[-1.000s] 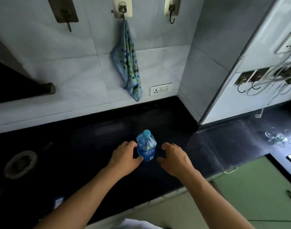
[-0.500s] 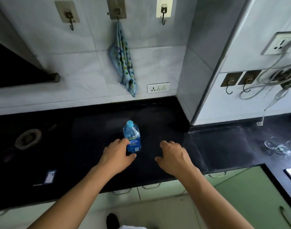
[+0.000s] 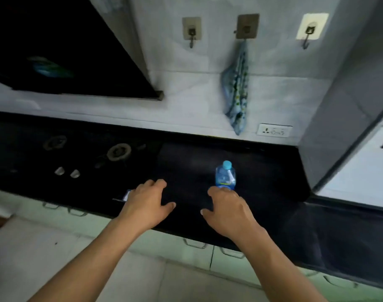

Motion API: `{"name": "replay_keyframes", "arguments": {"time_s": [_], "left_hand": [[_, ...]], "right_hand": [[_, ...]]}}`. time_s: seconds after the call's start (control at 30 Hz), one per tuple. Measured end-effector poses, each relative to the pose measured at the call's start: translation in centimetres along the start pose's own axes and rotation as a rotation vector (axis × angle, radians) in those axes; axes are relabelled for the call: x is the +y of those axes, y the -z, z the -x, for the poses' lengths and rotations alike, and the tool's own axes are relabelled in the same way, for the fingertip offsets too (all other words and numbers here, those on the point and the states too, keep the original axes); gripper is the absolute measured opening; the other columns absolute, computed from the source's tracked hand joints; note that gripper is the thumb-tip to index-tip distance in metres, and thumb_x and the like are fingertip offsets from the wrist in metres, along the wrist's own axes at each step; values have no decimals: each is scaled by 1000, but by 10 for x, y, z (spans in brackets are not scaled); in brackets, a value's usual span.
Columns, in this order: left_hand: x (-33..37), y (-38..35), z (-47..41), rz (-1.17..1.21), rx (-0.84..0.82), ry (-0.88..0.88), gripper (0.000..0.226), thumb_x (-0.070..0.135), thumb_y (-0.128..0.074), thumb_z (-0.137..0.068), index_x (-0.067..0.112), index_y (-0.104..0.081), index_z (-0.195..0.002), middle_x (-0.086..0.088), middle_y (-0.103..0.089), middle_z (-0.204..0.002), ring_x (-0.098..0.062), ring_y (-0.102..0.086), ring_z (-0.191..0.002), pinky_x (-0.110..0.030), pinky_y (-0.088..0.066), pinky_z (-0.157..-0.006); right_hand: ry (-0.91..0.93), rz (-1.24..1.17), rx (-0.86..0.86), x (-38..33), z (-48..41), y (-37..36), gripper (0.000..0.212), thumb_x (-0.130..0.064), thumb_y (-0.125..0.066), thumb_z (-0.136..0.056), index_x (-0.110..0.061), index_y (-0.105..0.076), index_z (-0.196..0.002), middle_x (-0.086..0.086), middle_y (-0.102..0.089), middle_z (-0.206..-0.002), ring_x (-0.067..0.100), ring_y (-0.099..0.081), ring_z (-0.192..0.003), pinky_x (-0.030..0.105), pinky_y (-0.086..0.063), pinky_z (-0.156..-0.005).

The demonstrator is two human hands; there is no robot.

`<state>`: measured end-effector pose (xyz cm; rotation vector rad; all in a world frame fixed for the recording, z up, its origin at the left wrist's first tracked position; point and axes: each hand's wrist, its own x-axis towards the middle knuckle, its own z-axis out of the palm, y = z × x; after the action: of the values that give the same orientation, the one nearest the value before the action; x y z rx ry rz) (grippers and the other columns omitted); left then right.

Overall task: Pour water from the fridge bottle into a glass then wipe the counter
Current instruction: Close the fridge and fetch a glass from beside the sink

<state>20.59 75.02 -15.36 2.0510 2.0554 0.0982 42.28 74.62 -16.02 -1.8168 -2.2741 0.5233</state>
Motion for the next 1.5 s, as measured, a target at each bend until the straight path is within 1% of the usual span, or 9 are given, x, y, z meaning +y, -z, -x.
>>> {"name": "replay_keyframes", "arguments": {"time_s": [0.13, 0.3, 0.53, 0.87, 0.97, 1.2, 1.33, 1.4, 1.5], "left_hand": [[-72, 22, 40, -79, 25, 151, 59, 61, -62, -86, 29, -47, -133, 2, -58, -122, -23, -56, -113, -40, -43, -97], [-182, 37, 112, -116, 43, 389, 59, 59, -59, -87, 26, -46, -134, -2, -58, -122, -27, -53, -115, -42, -40, -100], [-348, 55, 228, -141, 51, 670, 60, 59, -58, -89, 22, -46, -135, -6, -59, -126, -31, -54, -118, -45, -41, -101], [-486, 77, 296, -56, 139, 900, 58, 59, -56, -92, 26, -44, -139, -4, -55, -136, -27, -51, -125, -45, -36, -111], [-523, 90, 290, -43, 185, 947, 58, 58, -55, -93, 26, -43, -141, -3, -54, -139, -25, -50, -127, -43, -34, -112], [-630, 150, 263, -175, 441, 1087, 60, 56, -58, -90, 26, -45, -141, -3, -48, -144, -26, -45, -132, -38, -32, -111], [-686, 212, 256, -340, 671, 1159, 69, 46, -72, -83, 16, -48, -141, -20, -47, -146, -41, -43, -135, -49, -37, -110], [-719, 246, 256, -454, 794, 1176, 72, 41, -74, -81, 10, -48, -140, -26, -46, -144, -47, -43, -134, -56, -39, -107], [-769, 296, 261, -589, 859, 1210, 76, 38, -71, -83, 5, -41, -144, -30, -38, -150, -50, -34, -140, -60, -36, -110]], "right_hand": [[164, 56, -92, -75, -19, -17, 44, -44, -64, -90, -18, -52, -124, 6, -58, -110, 27, -59, -105, 40, -50, -92], [396, 101, -240, -198, -28, -63, 39, -42, -62, -92, -18, -52, -121, 4, -58, -109, 26, -59, -103, 38, -49, -88], [622, 119, -349, -401, -9, -153, 49, -48, -61, -90, -19, -52, -128, 6, -59, -122, 27, -58, -114, 39, -50, -93], [845, 80, -455, -569, -11, -236, 46, -55, -60, -88, -27, -53, -124, -4, -61, -113, 16, -61, -92, 26, -45, -71], [890, 39, -503, -607, -38, -255, 51, -56, -61, -88, -30, -50, -132, -7, -61, -121, 12, -61, -99, 23, -42, -73], [1131, -127, -572, -734, -124, -295, 51, -55, -63, -88, -36, -49, -133, -10, -58, -133, 6, -57, -113, 18, -44, -85], [1296, -296, -548, -821, -161, -287, 61, -56, -60, -90, -40, -38, -145, -11, -43, -152, 9, -44, -134, 30, -42, -107], [1344, -467, -545, -868, -176, -278, 65, -58, -61, -88, -43, -35, -146, -11, -40, -153, 11, -44, -134, 34, -44, -107], [1409, -691, -515, -943, -193, -270, 73, -63, -61, -85, -48, -26, -147, -13, -34, -155, 7, -40, -131, 25, -41, -99]]}}
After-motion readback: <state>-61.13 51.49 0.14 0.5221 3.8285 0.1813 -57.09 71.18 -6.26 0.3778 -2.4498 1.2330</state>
